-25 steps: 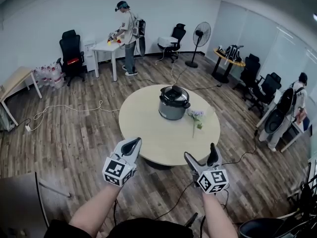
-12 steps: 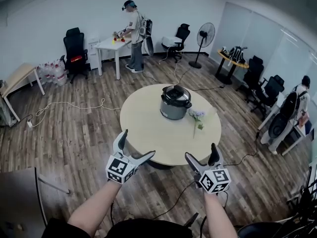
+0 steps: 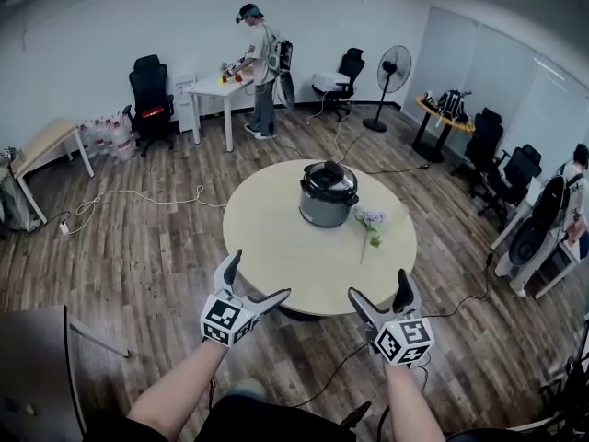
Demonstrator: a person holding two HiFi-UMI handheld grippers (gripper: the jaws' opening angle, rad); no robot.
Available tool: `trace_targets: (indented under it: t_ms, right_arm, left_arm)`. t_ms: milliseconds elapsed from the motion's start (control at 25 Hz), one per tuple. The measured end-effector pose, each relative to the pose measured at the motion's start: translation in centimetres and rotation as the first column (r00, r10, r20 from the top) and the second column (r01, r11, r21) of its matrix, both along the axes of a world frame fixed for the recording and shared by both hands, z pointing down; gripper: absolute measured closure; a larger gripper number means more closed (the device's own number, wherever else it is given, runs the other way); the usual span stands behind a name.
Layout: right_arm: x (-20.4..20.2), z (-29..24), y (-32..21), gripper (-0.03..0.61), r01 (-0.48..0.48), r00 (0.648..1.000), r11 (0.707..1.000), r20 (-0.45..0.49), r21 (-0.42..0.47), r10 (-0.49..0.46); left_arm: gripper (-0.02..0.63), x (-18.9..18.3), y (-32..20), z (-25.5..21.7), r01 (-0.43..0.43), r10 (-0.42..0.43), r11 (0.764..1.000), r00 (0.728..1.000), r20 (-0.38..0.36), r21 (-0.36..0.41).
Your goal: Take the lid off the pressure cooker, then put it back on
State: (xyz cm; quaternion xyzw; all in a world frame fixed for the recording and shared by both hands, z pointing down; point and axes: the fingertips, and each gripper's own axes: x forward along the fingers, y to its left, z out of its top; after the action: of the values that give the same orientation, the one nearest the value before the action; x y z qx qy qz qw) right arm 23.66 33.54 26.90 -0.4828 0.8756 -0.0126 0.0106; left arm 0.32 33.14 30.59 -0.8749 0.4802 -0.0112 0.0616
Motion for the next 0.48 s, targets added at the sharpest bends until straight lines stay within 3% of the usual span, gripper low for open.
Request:
trace_targets:
  t_ms: [200, 480]
  right_arm:
    - [0.8, 0.0, -3.7, 0.002, -0.001, 1.000, 1.000, 0.011, -0.001, 0.001]
    - [0.6, 1.3, -15.3, 0.002, -0.060, 0.998, 0.998, 0.000, -0.002, 0.060]
  left_arm:
    - [0.026, 0.6, -3.8, 2.3, 0.017, -0.017, 1.000, 1.000, 0.017, -0.017]
    - [0.026, 0.3, -16.4, 6.7, -0.026, 0.026, 0.998, 1.000, 0.012, -0.063]
